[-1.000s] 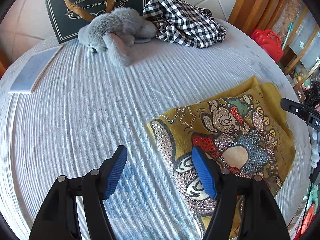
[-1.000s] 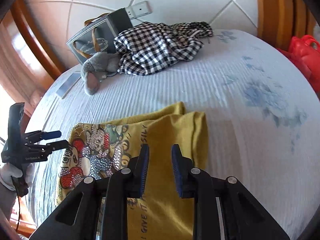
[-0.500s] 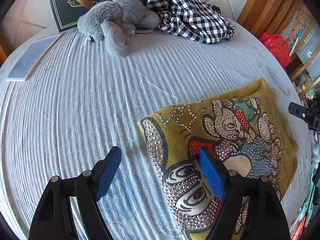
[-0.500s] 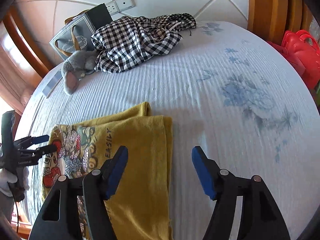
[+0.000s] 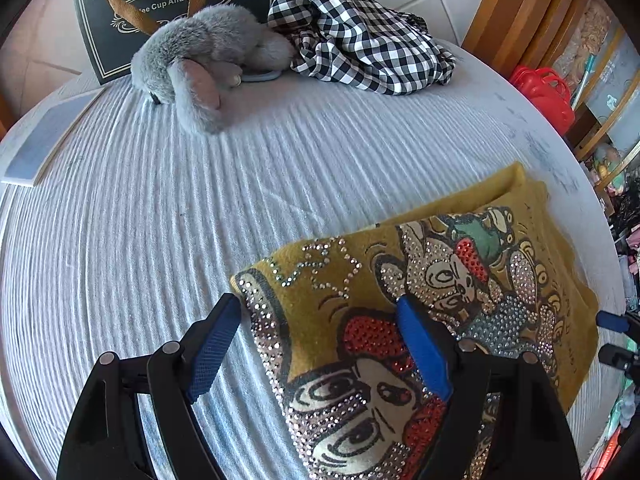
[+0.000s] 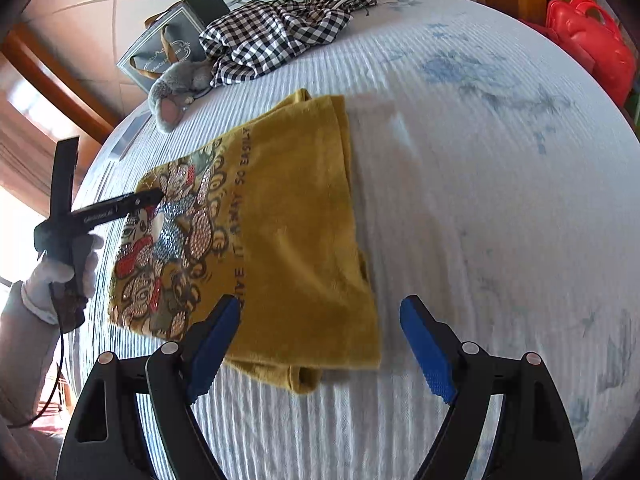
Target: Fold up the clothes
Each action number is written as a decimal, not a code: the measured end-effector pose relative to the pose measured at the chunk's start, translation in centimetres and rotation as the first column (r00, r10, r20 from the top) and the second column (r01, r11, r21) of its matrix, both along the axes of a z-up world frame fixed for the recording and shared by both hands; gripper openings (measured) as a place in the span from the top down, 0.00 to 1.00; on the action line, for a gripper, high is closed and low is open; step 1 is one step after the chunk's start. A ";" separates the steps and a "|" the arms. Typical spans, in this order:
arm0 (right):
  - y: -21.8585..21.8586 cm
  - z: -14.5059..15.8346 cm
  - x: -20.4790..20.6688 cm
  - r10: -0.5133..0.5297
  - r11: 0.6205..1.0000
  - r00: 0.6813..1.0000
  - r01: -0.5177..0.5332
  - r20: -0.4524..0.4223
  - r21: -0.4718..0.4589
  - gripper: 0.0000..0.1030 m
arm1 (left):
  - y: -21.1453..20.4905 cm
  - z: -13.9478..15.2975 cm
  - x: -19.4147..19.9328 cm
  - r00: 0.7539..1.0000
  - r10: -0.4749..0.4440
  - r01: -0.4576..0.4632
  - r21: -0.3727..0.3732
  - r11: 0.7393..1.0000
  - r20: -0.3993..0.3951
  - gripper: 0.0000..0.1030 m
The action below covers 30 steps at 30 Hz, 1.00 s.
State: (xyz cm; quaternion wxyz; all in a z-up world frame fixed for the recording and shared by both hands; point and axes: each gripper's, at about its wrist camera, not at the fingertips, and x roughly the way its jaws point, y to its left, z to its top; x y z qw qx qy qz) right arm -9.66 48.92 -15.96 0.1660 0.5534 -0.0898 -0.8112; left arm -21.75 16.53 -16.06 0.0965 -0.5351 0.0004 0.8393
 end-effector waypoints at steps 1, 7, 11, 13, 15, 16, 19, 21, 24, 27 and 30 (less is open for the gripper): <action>-0.2 -0.3 0.3 0.004 1.000 1.000 -0.004 0.004 0.007 0.21 | 0.1 0.1 0.0 1.000 -0.007 0.007 -0.001 1.000 -0.003 0.24; -0.9 -1.0 -0.1 -0.030 0.995 1.000 0.030 -0.003 -0.100 0.31 | -0.1 0.7 0.8 0.999 -0.038 0.038 0.020 0.999 -0.014 0.64; -3.1 -1.2 -1.5 0.002 0.990 1.000 -0.004 -0.017 -0.144 0.38 | -0.8 0.7 0.9 0.999 -0.041 0.041 0.047 0.998 0.000 0.65; -3.4 -1.2 -2.3 -0.031 0.991 0.999 0.026 -0.036 -0.129 0.38 | -0.8 0.6 0.6 0.999 -0.043 0.043 0.052 0.998 0.002 0.60; -3.5 -1.3 -2.8 -0.055 0.989 0.998 0.048 -0.044 -0.142 0.38 | -0.7 0.4 0.3 0.999 -0.050 0.050 0.050 0.998 0.000 0.56; -3.7 -1.2 -3.0 -0.051 0.990 0.998 0.044 -0.042 -0.137 0.38 | -0.5 0.4 0.2 0.998 -0.057 0.057 0.041 0.998 -0.003 0.55; -4.5 -1.2 -3.1 -0.005 0.993 1.000 0.003 -0.016 -0.120 0.53 | -0.2 0.5 0.3 0.997 -0.080 0.080 0.032 0.996 -0.007 0.69; -4.7 -1.2 -2.6 0.019 0.996 1.000 -0.020 -0.009 -0.088 0.59 | -0.1 0.6 0.6 0.995 -0.097 0.097 0.037 0.995 -0.012 0.74; -4.3 -1.4 -2.8 -0.003 0.996 1.000 0.005 0.017 -0.092 0.66 | 0.0 0.4 0.3 0.995 -0.099 0.100 0.041 0.994 -0.015 0.73; -5.1 -1.3 -3.3 0.016 0.999 1.000 -0.015 0.014 -0.046 0.66 | 0.2 0.3 -0.2 0.995 -0.096 0.097 0.036 0.995 -0.021 0.69; -6.7 -1.0 -3.0 0.061 0.998 0.998 -0.061 0.024 0.031 0.69 | 0.4 0.8 -0.1 0.993 -0.112 0.112 0.025 0.993 -0.026 0.75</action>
